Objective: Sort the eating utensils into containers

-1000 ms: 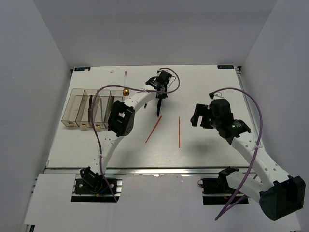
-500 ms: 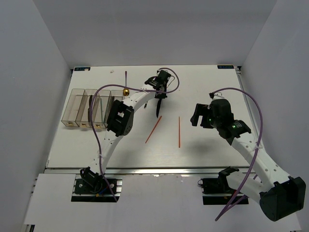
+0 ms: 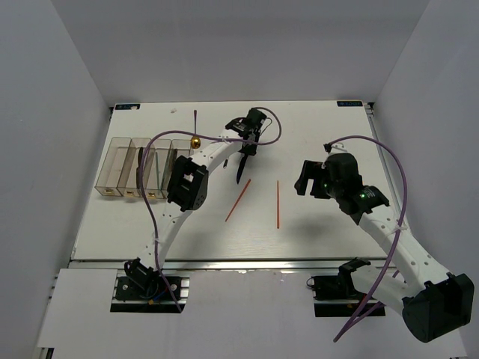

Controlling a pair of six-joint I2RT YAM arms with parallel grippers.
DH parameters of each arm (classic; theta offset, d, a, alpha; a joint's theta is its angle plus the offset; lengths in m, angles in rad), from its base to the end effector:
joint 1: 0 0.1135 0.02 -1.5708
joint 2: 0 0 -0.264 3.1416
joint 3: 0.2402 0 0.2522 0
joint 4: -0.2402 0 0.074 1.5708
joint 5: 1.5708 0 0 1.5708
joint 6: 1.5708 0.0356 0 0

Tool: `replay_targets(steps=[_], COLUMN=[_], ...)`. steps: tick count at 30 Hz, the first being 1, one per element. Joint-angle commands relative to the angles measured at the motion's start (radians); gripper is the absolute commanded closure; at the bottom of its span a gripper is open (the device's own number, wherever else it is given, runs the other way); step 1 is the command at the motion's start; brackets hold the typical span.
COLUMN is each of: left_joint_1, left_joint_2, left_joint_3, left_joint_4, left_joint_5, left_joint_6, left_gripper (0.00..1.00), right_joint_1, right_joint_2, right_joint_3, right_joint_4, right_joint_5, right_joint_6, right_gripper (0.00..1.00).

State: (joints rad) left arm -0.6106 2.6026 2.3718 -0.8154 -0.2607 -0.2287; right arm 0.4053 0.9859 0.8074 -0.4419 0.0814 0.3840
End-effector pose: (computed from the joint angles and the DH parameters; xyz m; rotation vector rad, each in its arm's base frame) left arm 0.4584 -0.3096 0.1576 0.3974 2.5305 0.0264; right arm 0.1988 0.0821 0.2855 0.0228 2.2112 0.3542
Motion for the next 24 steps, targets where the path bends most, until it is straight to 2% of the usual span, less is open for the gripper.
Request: replay_targets(steps=[1,2,3,8,12,20,24], left_joint_1=[-0.002,-0.002,-0.002,0.002,0.002,0.02,0.029], left_joint_2=[0.089,0.096,0.102,0.14,0.178,0.214,0.234], left_joint_3=[0.024,0.029,0.029,0.007,0.021,0.02,0.024], left_joint_4=[-0.183,-0.194,-0.194,-0.194,-0.22,-0.252,-0.252], left_joint_5=[-0.002,0.005,0.012,0.07,0.194,0.259,0.34], left_joint_6=[0.086,0.095,0.1,0.135,0.184,0.189,0.18], left_gripper=[0.54,0.5,0.49,0.56,0.58,0.58,0.57], right_joint_1=[-0.005,-0.003,-0.005,-0.003,-0.003,-0.005,-0.005], right_joint_2=[-0.023,-0.024,-0.03,-0.036,-0.039,-0.044,-0.056], right_joint_3=[-0.004,-0.005,-0.007,-0.01,-0.013,-0.014,-0.025], right_joint_4=[0.032,0.029,0.029,0.023,0.026,0.026,0.028], right_joint_5=[-0.006,-0.003,0.0,0.004,0.006,0.004,0.006], right_joint_6=[-0.011,-0.011,-0.011,-0.014,-0.016,-0.016,-0.013], right_gripper=[0.11,0.11,0.11,0.11,0.11,0.11,0.12])
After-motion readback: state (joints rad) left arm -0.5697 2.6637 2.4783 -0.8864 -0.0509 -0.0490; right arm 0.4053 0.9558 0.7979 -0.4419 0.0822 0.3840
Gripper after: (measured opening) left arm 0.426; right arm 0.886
